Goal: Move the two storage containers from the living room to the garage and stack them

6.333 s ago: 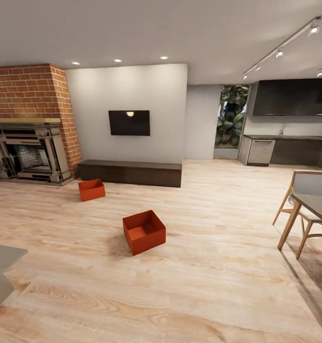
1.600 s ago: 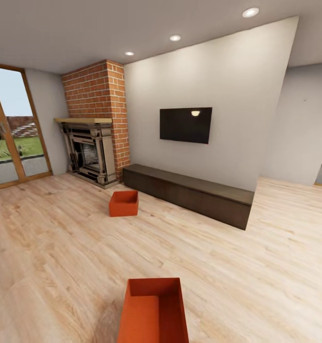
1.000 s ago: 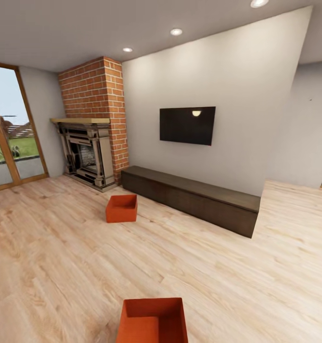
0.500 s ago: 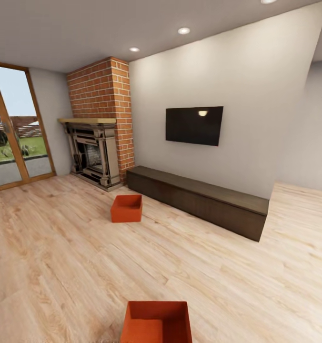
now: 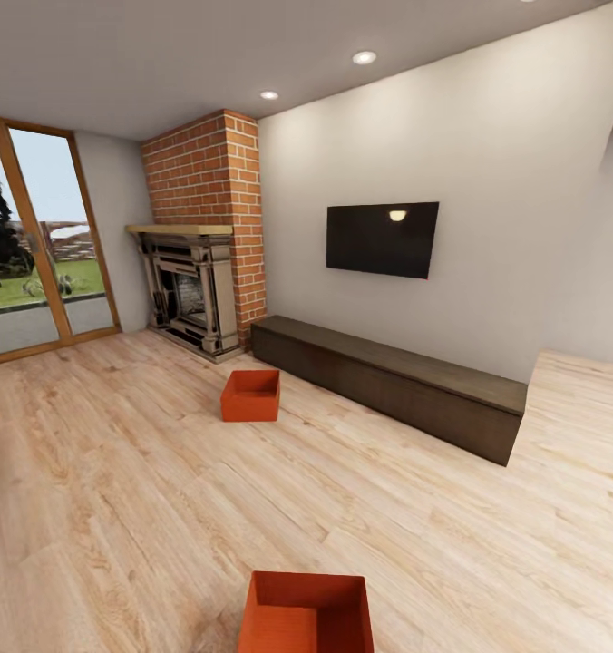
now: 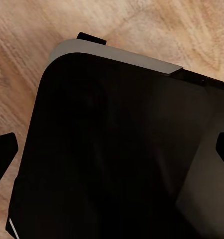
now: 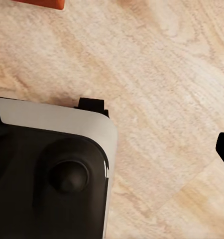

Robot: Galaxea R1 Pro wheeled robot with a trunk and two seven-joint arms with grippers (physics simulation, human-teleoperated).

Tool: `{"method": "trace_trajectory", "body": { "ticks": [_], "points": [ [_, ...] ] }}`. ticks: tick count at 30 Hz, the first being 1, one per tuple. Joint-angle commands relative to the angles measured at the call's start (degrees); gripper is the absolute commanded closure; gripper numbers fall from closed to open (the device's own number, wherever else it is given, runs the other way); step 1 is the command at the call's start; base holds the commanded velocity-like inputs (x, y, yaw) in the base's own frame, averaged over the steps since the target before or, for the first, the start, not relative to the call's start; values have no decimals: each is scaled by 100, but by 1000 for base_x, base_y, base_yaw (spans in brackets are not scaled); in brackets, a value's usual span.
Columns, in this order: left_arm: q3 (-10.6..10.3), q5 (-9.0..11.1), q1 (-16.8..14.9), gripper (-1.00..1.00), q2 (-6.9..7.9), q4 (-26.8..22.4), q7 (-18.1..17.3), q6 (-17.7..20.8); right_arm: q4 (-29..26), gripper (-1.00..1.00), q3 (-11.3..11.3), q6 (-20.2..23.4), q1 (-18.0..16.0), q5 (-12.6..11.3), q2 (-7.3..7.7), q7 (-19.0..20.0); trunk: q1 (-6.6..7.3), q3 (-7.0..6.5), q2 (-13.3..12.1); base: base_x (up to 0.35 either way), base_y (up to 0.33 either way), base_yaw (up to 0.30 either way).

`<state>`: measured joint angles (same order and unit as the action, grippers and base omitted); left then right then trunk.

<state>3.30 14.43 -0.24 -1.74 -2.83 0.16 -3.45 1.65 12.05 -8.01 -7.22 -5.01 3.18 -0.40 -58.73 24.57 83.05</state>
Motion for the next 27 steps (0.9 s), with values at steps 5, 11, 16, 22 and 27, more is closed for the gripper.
{"method": "trace_trajectory", "body": {
  "ticks": [5,11,16,22,27],
  "points": [
    [31,7,-2,-100,-2,2,2,-15,19,-100,30,-34,-7,-65,-2,-4,0,6,3,0,0,0],
    [36,10,-2,-100,-9,2,2,-10,18,-100,12,-34,-7,-66,5,-4,0,6,3,0,29,0],
    [37,19,-2,-100,-4,5,2,-7,19,-100,9,-34,-7,-69,3,-4,0,6,3,-38,83,0],
    [31,31,-2,-100,-2,2,2,-6,20,-100,8,-37,-7,-75,-6,-4,0,6,3,-5,6,-27],
    [31,31,-2,-100,-2,2,2,-6,17,-100,8,-35,-7,-82,-10,-4,0,6,3,-1,1,-177]
  ]
}}
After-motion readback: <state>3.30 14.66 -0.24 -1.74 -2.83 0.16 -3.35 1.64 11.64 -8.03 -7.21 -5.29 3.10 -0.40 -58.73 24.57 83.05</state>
